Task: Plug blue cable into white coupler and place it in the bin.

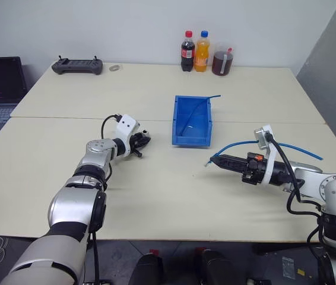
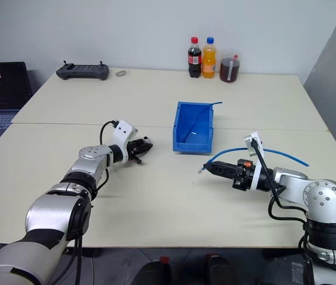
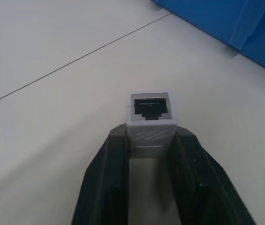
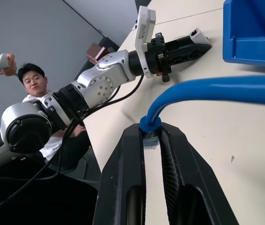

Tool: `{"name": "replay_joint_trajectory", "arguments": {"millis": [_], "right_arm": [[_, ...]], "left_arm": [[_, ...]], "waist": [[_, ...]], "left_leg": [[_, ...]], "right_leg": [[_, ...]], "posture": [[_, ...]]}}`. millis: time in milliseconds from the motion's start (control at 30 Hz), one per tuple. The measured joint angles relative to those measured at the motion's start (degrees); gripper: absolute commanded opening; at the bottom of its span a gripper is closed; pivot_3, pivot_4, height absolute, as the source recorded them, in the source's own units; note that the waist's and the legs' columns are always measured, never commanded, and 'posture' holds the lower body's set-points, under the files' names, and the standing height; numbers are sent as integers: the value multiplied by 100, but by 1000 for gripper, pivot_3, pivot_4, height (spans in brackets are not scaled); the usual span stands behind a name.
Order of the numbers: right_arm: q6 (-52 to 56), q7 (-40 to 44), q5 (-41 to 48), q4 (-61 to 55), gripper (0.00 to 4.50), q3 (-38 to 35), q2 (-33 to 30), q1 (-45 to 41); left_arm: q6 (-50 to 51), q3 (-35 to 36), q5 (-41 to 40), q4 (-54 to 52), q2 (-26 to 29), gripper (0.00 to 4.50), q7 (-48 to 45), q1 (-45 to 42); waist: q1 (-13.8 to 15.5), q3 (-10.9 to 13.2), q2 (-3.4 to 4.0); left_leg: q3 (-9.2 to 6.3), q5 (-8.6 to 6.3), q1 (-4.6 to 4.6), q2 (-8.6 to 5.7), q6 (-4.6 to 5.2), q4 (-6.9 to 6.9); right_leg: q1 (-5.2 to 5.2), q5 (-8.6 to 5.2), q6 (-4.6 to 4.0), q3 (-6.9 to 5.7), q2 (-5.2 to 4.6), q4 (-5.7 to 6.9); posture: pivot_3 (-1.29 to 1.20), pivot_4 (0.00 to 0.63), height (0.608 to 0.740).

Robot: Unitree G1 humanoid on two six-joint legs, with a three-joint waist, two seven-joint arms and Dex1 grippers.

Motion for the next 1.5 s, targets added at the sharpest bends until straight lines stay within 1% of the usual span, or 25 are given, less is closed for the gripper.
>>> {"name": "replay_joint_trajectory", "arguments": {"millis": [233, 400, 500, 567, 600, 700, 767, 833, 900, 1033, 1167, 1300, 1500], "right_arm": [[-5, -3, 2, -9, 203, -17, 0, 8], [-53, 35, -32, -93, 203, -6, -22, 4], [-163, 197, -258, -181, 203, 150, -176, -65], [-259, 359, -441, -209, 203, 284, -207, -178], [-316, 445, -530, -218, 203, 347, -251, -211], [-482, 670, -819, -226, 203, 556, -274, -316], [-565, 770, -988, -212, 203, 662, -265, -370], [-713, 887, -1203, -205, 203, 833, -192, -492], [-851, 980, -1386, -210, 203, 1003, -128, -543], [-1314, 1234, -2052, -209, 203, 1526, 38, -607], [-1847, 1547, -2668, -208, 203, 1920, 60, -647], [-2363, 1834, -3258, -206, 203, 2295, 61, -623], [-2938, 2191, -3902, -195, 203, 2759, 84, -434]], "left_arm": [[1, 129, 26, 0, 1, 783, -28, -22], [-28, 205, -73, -127, -13, 783, -725, 15], [-120, 61, -220, -1131, 21, 783, -1869, 659], [155, -110, -381, -2162, 95, 783, -2580, 1389], [309, -157, -519, -2636, 124, 783, -2789, 1711], [807, -364, -646, -4050, 490, 783, -3253, 2465], [1026, -457, -720, -4761, 616, 783, -3359, 2858], [1161, -553, -755, -5182, 600, 783, -3343, 3053], [1212, -650, -759, -5448, 540, 783, -3295, 3126], [1127, -874, -751, -5845, 255, 783, -3079, 3227], [944, -1124, -718, -5880, 167, 783, -2983, 3294], [804, -1188, -718, -5826, 169, 783, -2972, 3293], [718, -1250, -719, -5758, 206, 783, -3013, 3294]], "waist": [[0, 0, 0], [0, 0, 0], [-30, -3, 5], [-59, -4, 7], [-58, -4, 7], [-31, -6, 11], [-18, -7, 11], [14, -7, 10], [40, -7, 10], [32, -7, 10], [1, -7, 10], [-1, -7, 10], [-1, -7, 10]], "left_leg": [[1, 0, 0, 0, 0, 1], [2, 0, 0, 0, 0, 2], [15, 1, 6, 4, -1, 0], [17, 1, 6, 11, -1, 0], [11, 1, 5, 14, -2, 1], [6, 1, 9, 13, -2, 5], [7, 1, 9, 10, -1, 16], [-1, 0, 2, 9, 1, 44], [-6, -4, -1, 7, 7, 66], [1, -6, 1, 5, 10, 78], [-1, -5, 1, 8, 10, 77], [0, -5, 1, 8, 10, 77], [0, -5, 2, 6, 10, 78]], "right_leg": [[0, 0, -1, 0, 0, 1], [0, 0, -1, 0, 0, 1], [-1, 1, -2, 11, 0, 5], [-6, 4, -8, 18, 1, 7], [-6, 4, -8, 12, 2, 9], [-5, 4, -9, 10, 4, 18], [-4, 4, -9, 12, 1, 28], [-1, 3, -8, 4, 1, 39], [5, 3, -7, -2, 1, 46], [7, 9, 4, 6, 2, 50], [2, 9, 3, 6, 5, 56], [2, 9, 3, 6, 5, 58], [2, 9, 3, 6, 5, 59]], "posture": [[0, 150, 740], [0, 150, 740], [0, 150, 740], [0, 150, 740], [0, 150, 740], [0, 150, 740], [0, 150, 740], [0, 150, 740], [0, 150, 740], [0, 150, 740], [0, 150, 740], [0, 150, 740], [0, 150, 740]]}}
